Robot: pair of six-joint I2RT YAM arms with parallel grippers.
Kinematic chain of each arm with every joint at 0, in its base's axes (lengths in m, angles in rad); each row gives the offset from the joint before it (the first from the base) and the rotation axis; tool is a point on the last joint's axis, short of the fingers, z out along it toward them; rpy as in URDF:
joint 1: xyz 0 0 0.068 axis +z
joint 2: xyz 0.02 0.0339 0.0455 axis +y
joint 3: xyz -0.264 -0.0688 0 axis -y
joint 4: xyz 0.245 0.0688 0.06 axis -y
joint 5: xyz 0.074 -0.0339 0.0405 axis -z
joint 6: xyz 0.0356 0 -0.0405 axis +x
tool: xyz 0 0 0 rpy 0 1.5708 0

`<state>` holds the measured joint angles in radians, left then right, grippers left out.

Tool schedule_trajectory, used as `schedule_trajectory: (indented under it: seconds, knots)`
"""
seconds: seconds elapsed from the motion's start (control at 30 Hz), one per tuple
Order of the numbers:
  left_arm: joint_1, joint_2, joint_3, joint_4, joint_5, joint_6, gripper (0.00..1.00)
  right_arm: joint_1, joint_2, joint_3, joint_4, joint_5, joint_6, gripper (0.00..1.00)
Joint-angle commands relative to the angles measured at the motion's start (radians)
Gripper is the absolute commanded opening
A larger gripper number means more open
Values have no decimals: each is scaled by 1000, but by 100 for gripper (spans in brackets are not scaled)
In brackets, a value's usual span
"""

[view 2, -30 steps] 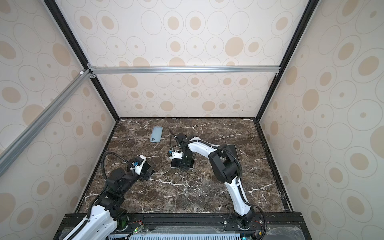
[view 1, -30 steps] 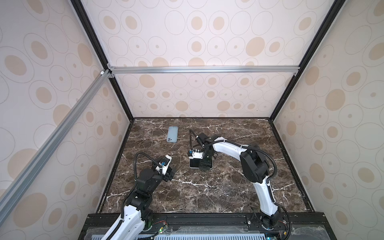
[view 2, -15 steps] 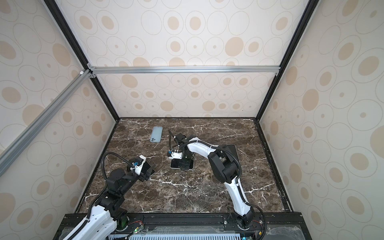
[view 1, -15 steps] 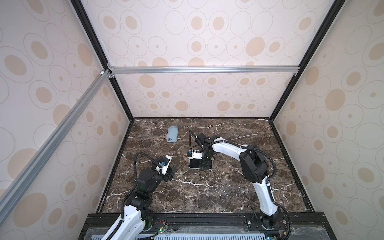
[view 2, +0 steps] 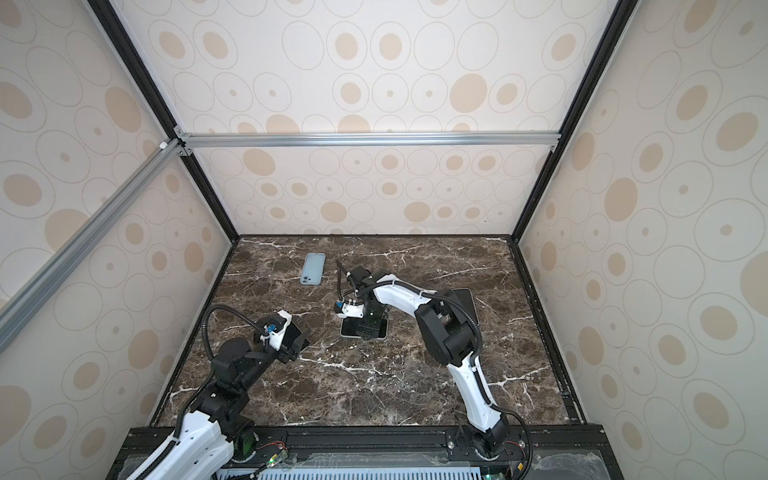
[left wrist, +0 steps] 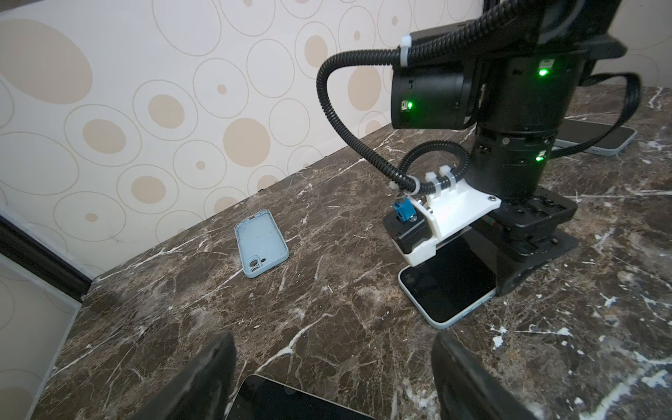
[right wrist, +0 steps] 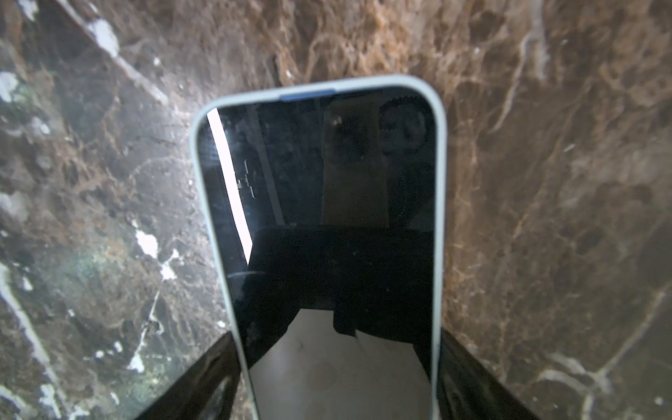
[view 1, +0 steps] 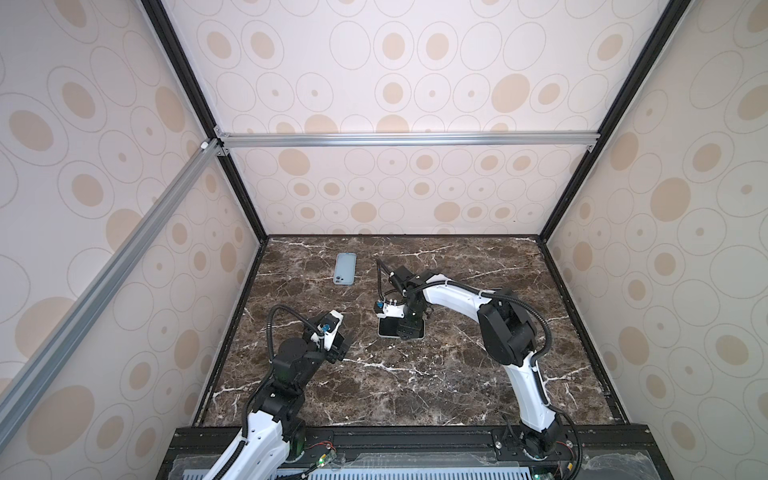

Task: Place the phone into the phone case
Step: 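Lift the cased phone with the right gripper and carry it farther from the robot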

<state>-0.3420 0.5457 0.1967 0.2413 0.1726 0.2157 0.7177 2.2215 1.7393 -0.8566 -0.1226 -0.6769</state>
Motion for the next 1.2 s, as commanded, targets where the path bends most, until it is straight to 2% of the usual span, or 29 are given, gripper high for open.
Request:
schedule_trajectory:
  seconds: [0.0, 0.53, 0.87, 1.17]
  knots:
    - [3, 6, 0, 34, -3, 0, 84, 6, 36, 19, -81, 46, 3, 80]
    - [3, 8, -2, 34, -8, -2, 84, -39, -2, 26, -84, 131, 100, 69]
    - [4, 6, 0, 33, -9, -5, 84, -111, -23, -4, -84, 192, 204, 67]
    - [3, 3, 1, 29, -24, -4, 84, -207, -17, -3, -91, 200, 361, 67]
